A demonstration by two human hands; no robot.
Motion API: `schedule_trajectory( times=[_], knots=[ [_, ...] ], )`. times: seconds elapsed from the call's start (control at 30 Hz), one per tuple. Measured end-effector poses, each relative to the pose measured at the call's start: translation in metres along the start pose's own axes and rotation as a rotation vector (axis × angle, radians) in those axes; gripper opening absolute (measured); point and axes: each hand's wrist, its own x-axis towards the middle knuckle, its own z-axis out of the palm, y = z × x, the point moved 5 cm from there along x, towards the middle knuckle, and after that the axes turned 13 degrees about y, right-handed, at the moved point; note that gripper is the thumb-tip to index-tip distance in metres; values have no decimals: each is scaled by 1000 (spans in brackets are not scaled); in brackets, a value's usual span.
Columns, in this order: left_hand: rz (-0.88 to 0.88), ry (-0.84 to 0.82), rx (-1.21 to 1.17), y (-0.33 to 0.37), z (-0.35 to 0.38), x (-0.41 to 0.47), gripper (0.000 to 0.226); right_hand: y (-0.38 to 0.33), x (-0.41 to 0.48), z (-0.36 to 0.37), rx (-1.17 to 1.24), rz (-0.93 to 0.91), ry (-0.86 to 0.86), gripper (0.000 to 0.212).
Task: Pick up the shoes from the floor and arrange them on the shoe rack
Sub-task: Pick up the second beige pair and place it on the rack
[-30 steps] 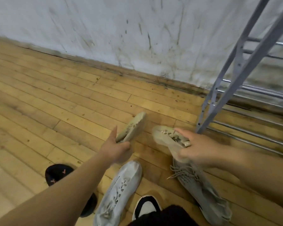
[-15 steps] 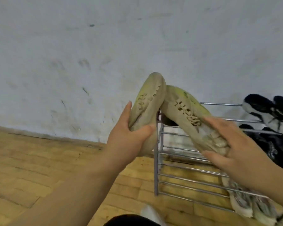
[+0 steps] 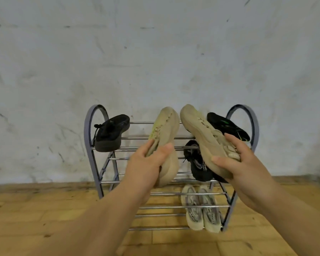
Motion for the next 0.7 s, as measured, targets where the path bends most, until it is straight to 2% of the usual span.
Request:
schedule_trajectory(
  times=[0.13,0.23,0.33,0.47,0.6,0.7],
  knots=[
    [67,-39,-14,13,16,1,90,-8,9,9,188,33,-56,90],
    [147,-73,37,18,24,5,105,-13,20,14,190,-1,-78,102],
    [151,-137,50,18,29,11,108,-14,25,19,190,-13,-90,103],
    [91,-265,19,18,27,20,102,-11,29,25,229,14,-89,83],
    [104,-277,83,19,16,28,97,-10,32,27,325,69,-61,43],
    [108,-311,65,23,5,34,90,-8,33,25,350,106,-30,38]
  ],
)
